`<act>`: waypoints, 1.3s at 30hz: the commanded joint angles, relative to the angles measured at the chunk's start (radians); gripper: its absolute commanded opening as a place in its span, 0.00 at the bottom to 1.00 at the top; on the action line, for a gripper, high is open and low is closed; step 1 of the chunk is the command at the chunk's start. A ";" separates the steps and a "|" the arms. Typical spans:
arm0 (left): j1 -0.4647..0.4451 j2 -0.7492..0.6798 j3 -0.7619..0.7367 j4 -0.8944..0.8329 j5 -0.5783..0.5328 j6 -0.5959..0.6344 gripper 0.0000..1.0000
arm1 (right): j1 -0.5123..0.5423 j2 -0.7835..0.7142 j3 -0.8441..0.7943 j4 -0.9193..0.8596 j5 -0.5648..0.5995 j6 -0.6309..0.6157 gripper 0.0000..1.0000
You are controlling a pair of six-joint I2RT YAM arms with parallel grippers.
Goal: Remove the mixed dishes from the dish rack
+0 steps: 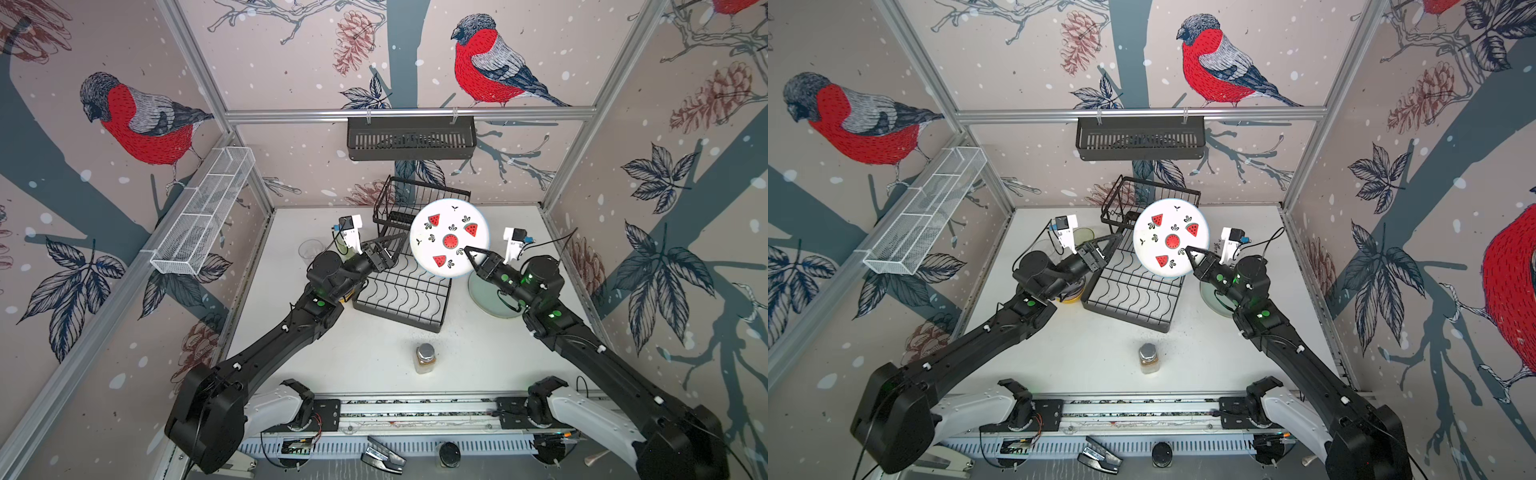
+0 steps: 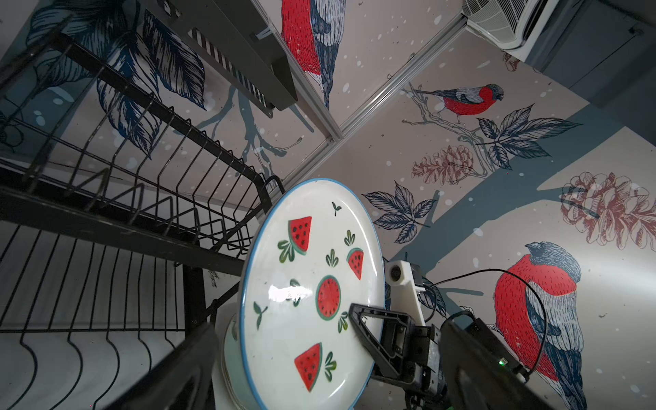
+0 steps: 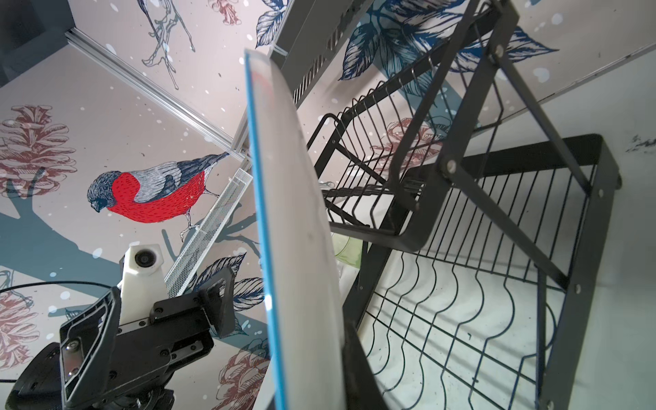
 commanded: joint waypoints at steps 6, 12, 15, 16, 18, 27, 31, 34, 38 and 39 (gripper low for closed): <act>0.001 -0.072 0.001 -0.127 -0.060 0.076 0.97 | -0.080 -0.066 0.013 0.085 -0.043 0.000 0.00; 0.001 -0.107 -0.004 -0.234 -0.095 0.128 0.97 | -0.140 -0.127 0.012 0.037 -0.040 -0.019 0.00; -0.001 -0.135 -0.025 -0.249 -0.097 0.135 0.97 | -0.169 -0.157 0.010 0.007 -0.037 -0.025 0.00; 0.000 -0.146 -0.033 -0.254 -0.101 0.137 0.97 | -0.182 -0.167 0.008 0.000 -0.042 -0.018 0.00; 0.000 -0.165 -0.040 -0.269 -0.110 0.151 0.97 | -0.209 -0.188 0.004 -0.006 -0.055 -0.009 0.00; 0.000 -0.241 -0.061 -0.355 -0.208 0.242 0.97 | -0.332 -0.247 0.010 -0.093 -0.113 -0.010 0.00; -0.001 -0.289 -0.076 -0.356 -0.236 0.266 0.97 | -0.422 -0.262 0.009 -0.106 -0.168 0.004 0.00; 0.000 -0.314 -0.095 -0.350 -0.260 0.272 0.97 | -0.486 -0.263 0.010 -0.128 -0.198 0.007 0.00; 0.000 -0.321 -0.104 -0.366 -0.278 0.282 0.97 | -0.555 -0.274 -0.007 -0.129 -0.238 0.019 0.00; 0.000 -0.321 -0.105 -0.369 -0.282 0.285 0.97 | -0.571 -0.279 -0.011 -0.130 -0.244 0.018 0.00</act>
